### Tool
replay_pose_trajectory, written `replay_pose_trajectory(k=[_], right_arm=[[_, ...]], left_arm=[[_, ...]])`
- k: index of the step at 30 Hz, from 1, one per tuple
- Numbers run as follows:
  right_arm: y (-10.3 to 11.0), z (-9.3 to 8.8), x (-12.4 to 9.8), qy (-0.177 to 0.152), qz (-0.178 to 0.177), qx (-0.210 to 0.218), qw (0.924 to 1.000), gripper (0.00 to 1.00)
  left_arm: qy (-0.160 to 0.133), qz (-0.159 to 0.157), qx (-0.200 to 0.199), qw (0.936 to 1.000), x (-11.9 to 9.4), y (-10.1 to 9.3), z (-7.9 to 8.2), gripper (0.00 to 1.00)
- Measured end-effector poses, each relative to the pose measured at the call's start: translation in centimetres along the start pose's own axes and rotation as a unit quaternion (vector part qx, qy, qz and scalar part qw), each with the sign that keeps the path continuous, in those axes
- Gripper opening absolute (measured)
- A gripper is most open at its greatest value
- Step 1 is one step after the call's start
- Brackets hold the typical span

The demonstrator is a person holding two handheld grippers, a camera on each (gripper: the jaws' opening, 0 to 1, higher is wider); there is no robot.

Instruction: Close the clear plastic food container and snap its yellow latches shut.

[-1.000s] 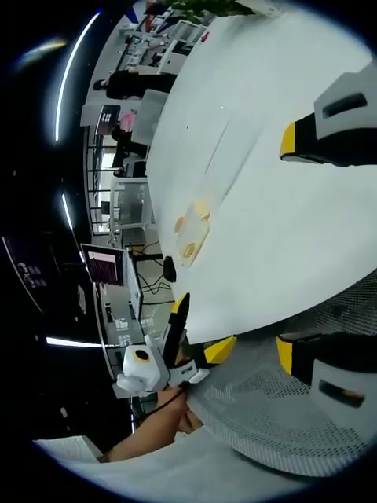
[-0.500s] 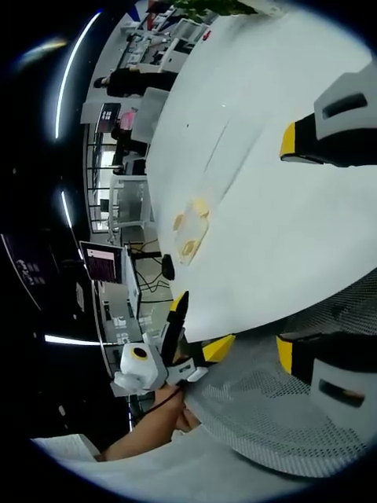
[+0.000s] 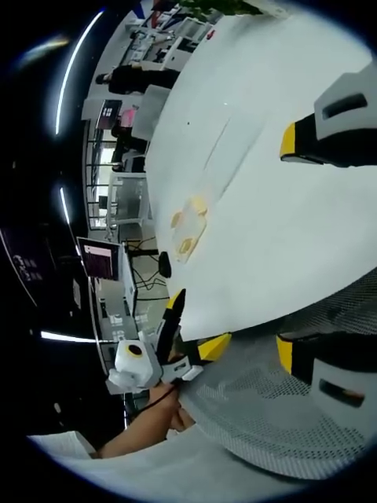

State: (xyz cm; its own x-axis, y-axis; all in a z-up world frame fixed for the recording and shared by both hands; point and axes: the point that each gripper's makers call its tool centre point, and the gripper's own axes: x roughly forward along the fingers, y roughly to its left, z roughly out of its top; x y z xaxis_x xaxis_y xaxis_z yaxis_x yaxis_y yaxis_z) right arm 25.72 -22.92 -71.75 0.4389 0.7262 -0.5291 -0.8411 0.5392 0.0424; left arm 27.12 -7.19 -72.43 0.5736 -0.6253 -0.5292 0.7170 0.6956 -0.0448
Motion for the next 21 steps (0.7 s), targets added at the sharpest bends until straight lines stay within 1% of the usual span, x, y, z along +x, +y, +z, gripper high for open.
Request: replay_pose_trajectory(k=[21], right_arm=[[-0.18, -0.02, -0.11, -0.001, -0.008, -0.001, 1.0, 0.87]], left_arm=[[0.0, -0.007, 0.008, 0.9999, 0.02, -0.4, -0.04, 0.87]])
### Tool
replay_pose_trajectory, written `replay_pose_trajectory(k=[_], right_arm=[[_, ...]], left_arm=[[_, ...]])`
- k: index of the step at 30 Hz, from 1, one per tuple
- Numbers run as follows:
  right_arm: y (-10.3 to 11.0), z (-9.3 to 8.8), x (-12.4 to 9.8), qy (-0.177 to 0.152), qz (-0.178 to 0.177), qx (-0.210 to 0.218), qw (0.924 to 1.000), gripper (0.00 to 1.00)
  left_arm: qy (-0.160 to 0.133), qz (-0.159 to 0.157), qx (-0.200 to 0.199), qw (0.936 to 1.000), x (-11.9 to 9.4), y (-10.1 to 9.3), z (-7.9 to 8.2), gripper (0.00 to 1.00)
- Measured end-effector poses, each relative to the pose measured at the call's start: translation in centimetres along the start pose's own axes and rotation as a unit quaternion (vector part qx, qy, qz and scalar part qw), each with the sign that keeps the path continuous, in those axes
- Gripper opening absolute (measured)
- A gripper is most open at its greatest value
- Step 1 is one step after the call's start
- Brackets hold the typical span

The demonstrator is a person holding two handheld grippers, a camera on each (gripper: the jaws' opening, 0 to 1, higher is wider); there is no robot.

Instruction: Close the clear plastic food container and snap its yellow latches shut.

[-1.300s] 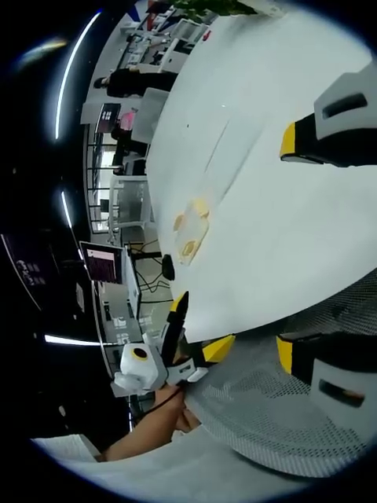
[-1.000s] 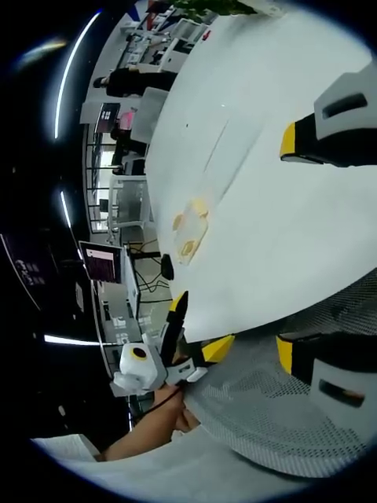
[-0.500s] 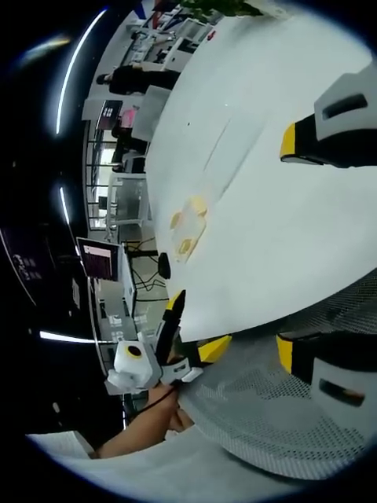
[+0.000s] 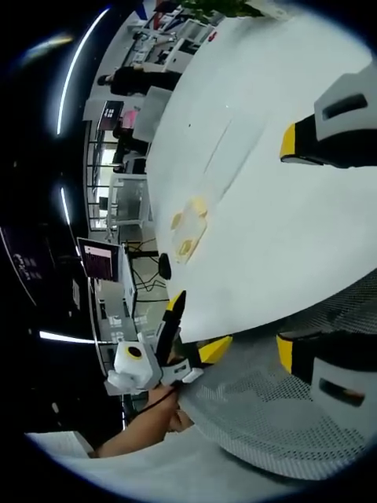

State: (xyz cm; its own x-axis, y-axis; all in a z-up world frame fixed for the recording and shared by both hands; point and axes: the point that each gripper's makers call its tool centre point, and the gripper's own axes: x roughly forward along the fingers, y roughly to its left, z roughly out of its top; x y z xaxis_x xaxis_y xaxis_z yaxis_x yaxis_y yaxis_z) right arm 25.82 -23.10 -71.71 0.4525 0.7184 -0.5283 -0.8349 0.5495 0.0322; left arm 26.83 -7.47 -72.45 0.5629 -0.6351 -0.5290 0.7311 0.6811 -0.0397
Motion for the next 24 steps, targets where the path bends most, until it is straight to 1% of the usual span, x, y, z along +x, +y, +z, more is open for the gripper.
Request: replay_pose_trajectory(k=[10, 17, 20, 24], right_arm=[[-0.08, -0.1, -0.12, 0.0, -0.006, 0.001, 1.0, 0.87], [-0.28, -0.05, -0.28, -0.003, -0.01, 0.009, 0.9999, 0.87], [-0.33, -0.46, -0.21, 0.005, -0.01, 0.011, 0.9999, 0.87], [-0.16, -0.51, -0.1, 0.009, -0.009, 0.007, 0.9999, 0.85]], left_arm=[[0.008, -0.004, 0.006, 0.9999, 0.01, -0.36, -0.43, 0.87], [0.004, -0.001, 0.005, 1.0, -0.09, -0.25, -0.28, 0.87], [0.008, 0.001, 0.004, 1.0, -0.1, -0.22, -0.44, 0.86], [0.006, 0.001, 0.002, 1.0, -0.15, -0.17, -0.36, 0.86]])
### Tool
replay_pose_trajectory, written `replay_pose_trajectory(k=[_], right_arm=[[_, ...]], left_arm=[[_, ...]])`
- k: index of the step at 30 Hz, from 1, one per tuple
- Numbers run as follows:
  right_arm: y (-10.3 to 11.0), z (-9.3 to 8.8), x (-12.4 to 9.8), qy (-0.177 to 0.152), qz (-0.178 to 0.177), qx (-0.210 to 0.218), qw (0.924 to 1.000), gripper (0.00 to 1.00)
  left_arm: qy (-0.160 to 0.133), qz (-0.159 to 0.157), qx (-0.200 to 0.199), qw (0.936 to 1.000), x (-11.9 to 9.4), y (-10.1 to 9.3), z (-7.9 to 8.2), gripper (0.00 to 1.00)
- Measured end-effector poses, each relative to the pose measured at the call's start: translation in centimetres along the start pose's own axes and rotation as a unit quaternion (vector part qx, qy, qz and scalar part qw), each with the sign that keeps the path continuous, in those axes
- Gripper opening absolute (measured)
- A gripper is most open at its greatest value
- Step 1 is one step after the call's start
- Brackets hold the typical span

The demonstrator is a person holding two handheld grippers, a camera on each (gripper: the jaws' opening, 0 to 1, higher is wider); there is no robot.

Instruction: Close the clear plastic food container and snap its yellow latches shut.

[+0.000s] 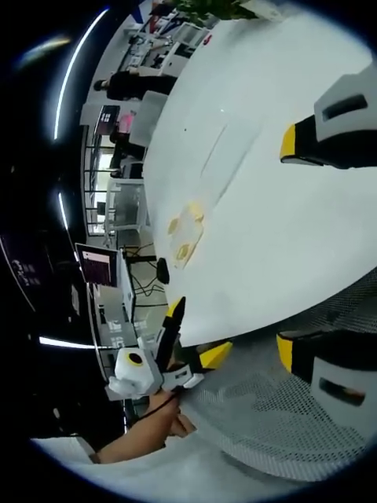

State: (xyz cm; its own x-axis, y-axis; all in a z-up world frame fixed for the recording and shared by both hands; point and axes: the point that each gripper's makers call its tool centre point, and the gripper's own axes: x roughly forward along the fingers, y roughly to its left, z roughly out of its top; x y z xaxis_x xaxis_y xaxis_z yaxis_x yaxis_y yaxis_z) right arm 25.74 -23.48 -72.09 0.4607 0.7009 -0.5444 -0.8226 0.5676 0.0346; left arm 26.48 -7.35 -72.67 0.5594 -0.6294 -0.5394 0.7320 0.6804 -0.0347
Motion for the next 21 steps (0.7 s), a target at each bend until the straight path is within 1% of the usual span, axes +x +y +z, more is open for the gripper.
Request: replay_pose_trajectory(k=[1, 2, 5, 7, 10, 11, 14, 16, 17, 18, 20, 21], right_arm=[[0.1, -0.4, 0.1, 0.009, 0.001, 0.002, 1.0, 0.85], [-0.1, -0.5, 0.0, 0.012, -0.001, 0.0, 0.9999, 0.84], [-0.3, 0.1, -0.2, -0.002, -0.006, 0.007, 1.0, 0.84], [-0.3, 0.2, -0.2, -0.002, -0.004, 0.006, 1.0, 0.85], [0.3, 0.6, -0.1, -0.004, 0.006, -0.007, 1.0, 0.85], [0.3, 0.7, -0.1, -0.003, 0.006, -0.016, 0.9998, 0.85], [-0.1, 0.9, -0.1, -0.008, 0.005, -0.004, 0.9999, 0.85], [-0.2, 0.9, -0.2, -0.006, 0.001, -0.006, 1.0, 0.85], [-0.3, 0.9, -0.2, -0.005, 0.0, -0.006, 1.0, 0.85], [-0.3, 0.9, -0.2, -0.004, 0.001, -0.006, 1.0, 0.85], [-0.3, 0.6, 0.0, 0.004, 0.002, -0.014, 0.9999, 0.85], [-0.2, 0.6, 0.1, 0.005, 0.004, -0.014, 0.9999, 0.85]], left_arm=[[0.001, 0.0, -0.001, 1.0, 0.0, 0.0, -0.1, 0.86], [0.003, 0.002, 0.0, 1.0, 0.0, 0.1, -0.1, 0.86], [0.003, 0.001, 0.003, 1.0, 0.0, 0.1, -0.1, 0.86], [0.002, 0.002, 0.003, 1.0, 0.0, 0.1, 0.0, 0.86], [-0.013, 0.0, -0.007, 0.9999, -0.1, 0.3, 0.7, 0.87], [-0.016, 0.005, -0.013, 0.9998, -0.3, 0.6, 0.8, 0.87], [-0.024, 0.005, -0.015, 0.9996, -0.4, 0.8, 1.3, 0.87], [-0.019, 0.002, -0.01, 0.9998, -0.3, 0.8, 1.2, 0.87], [-0.013, 0.008, -0.007, 0.9999, -0.4, 1.1, 1.0, 0.85], [-0.017, 0.01, -0.008, 0.9998, -0.5, 1.2, 1.2, 0.84], [-0.034, 0.01, -0.018, 0.9992, -0.6, 1.5, 1.8, 0.84], [-0.033, 0.01, -0.02, 0.9992, -0.7, 1.6, 1.8, 0.84]])
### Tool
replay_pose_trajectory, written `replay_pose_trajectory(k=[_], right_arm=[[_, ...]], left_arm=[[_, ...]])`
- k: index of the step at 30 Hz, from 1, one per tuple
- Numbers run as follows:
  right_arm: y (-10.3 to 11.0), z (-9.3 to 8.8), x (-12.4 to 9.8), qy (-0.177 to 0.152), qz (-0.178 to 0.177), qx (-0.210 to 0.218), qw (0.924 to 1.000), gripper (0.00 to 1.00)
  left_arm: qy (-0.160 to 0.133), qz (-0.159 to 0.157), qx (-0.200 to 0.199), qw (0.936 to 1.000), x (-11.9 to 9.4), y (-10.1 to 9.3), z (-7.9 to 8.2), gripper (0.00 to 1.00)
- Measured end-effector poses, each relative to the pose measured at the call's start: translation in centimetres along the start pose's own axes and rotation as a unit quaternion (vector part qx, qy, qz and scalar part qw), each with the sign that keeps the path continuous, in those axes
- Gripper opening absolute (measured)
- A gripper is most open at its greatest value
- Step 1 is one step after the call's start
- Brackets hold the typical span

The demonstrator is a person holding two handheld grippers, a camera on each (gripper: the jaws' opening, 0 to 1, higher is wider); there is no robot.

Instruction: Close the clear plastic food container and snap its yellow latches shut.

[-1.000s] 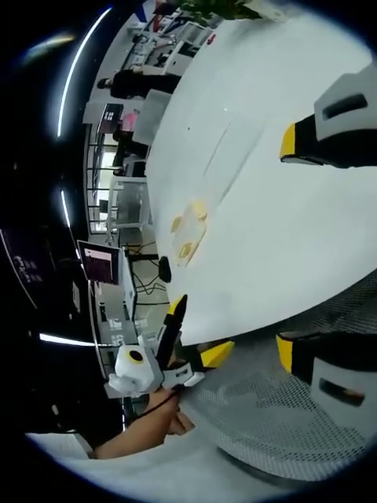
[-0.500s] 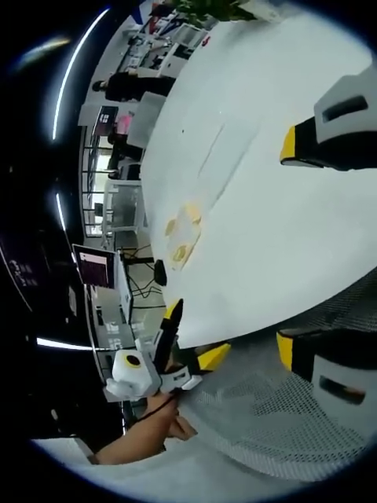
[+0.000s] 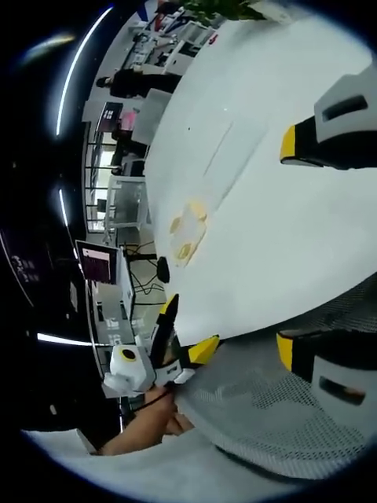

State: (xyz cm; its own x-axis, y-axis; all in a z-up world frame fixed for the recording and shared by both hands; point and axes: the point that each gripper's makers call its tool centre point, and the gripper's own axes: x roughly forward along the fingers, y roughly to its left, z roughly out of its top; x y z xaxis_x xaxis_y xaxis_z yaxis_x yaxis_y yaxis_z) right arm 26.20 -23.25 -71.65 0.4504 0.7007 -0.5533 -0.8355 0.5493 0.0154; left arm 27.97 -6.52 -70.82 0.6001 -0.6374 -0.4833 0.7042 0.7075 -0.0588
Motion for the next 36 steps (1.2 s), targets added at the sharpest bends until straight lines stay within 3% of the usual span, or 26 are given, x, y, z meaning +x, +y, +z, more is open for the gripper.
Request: replay_pose_trajectory(k=[9, 27, 36], right_arm=[[0.0, 0.7, 1.6, 0.006, 0.013, -0.007, 0.9999, 0.85], [-0.9, 2.2, 4.6, 0.014, 0.044, -0.018, 0.9988, 0.84], [-1.7, 2.8, 5.9, 0.021, 0.053, -0.03, 0.9979, 0.83]], left_arm=[[0.009, -0.005, 0.006, 0.9999, 0.4, 0.3, -0.3, 0.85], [0.012, 0.011, 0.025, 0.9996, 0.8, 3.9, 0.3, 0.84], [0.023, 0.011, 0.02, 0.9995, 0.7, 5.2, -0.6, 0.83]])
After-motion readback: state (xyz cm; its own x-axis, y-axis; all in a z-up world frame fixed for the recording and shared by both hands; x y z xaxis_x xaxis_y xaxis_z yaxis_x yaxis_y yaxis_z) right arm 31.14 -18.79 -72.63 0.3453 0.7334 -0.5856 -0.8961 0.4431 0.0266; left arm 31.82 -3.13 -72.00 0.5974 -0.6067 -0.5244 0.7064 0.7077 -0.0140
